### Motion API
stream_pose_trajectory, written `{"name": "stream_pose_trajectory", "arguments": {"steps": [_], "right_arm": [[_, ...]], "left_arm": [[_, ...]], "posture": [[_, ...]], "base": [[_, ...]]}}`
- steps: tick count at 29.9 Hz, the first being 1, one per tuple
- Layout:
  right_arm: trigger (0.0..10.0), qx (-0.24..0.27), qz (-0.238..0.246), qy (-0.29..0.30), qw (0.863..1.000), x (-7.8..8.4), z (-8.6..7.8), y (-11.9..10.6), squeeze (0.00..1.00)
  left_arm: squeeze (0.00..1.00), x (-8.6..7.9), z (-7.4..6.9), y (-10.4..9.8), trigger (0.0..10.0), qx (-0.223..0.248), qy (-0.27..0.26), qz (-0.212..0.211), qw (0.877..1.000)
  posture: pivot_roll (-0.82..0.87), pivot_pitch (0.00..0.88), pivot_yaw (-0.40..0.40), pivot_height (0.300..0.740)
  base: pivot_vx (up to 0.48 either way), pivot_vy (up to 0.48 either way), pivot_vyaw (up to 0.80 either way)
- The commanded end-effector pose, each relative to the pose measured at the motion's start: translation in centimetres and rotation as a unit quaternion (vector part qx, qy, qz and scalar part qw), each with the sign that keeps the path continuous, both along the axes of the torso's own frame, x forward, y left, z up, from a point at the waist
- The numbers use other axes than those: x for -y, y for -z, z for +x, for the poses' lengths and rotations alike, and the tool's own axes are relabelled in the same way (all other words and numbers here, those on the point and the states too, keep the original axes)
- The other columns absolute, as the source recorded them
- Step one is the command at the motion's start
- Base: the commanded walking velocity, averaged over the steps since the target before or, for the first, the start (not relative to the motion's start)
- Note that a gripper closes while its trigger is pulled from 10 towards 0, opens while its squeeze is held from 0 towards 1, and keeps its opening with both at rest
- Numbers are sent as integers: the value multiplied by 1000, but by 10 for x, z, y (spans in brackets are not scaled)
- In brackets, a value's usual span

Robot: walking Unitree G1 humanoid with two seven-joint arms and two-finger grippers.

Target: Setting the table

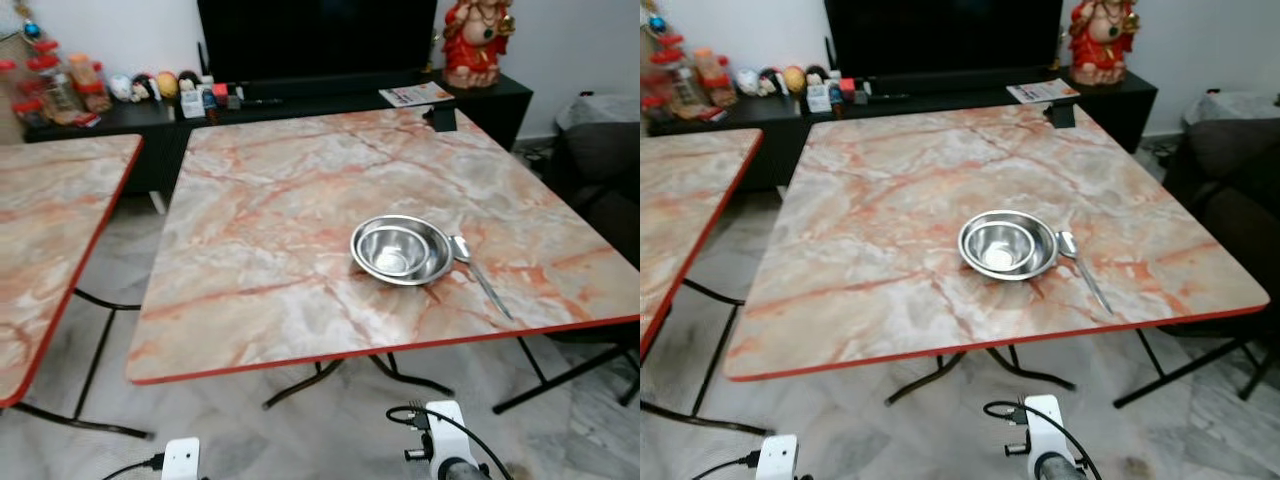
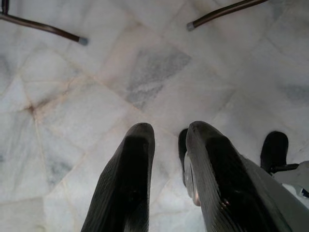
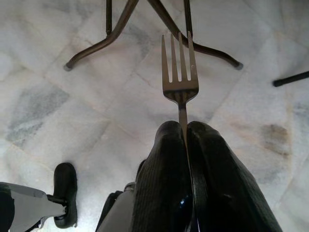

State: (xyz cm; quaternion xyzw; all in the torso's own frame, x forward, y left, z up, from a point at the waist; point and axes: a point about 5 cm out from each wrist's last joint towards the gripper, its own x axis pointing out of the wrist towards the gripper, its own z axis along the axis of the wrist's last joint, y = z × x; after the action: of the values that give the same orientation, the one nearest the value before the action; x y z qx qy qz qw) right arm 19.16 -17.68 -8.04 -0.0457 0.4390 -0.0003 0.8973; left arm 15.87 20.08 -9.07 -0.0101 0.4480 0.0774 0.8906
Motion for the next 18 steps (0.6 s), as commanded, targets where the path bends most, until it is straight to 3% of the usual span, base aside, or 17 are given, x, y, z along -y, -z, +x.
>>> {"name": "stream_pose_trajectory", "arguments": {"steps": [1, 10, 18], "right_arm": [[10000, 2, -2, 3, 1000, 4, 2, -1, 0], [10000, 3, -5, 10, 1000, 6, 1, -1, 0], [10000, 10, -8, 14, 1000, 8, 4, -3, 0]], "left_arm": [[0, 0, -2, 1, 10000, -8, -2, 2, 1000], [0, 0, -3, 2, 10000, -8, -2, 2, 1000], [0, 0, -3, 1, 10000, -5, -5, 1, 1000]], "posture": [[-26, 0, 30, 732], [-24, 0, 27, 732], [-24, 0, 24, 732]], "base": [[0, -270, 0], [0, -273, 0], [91, -396, 0]]}}
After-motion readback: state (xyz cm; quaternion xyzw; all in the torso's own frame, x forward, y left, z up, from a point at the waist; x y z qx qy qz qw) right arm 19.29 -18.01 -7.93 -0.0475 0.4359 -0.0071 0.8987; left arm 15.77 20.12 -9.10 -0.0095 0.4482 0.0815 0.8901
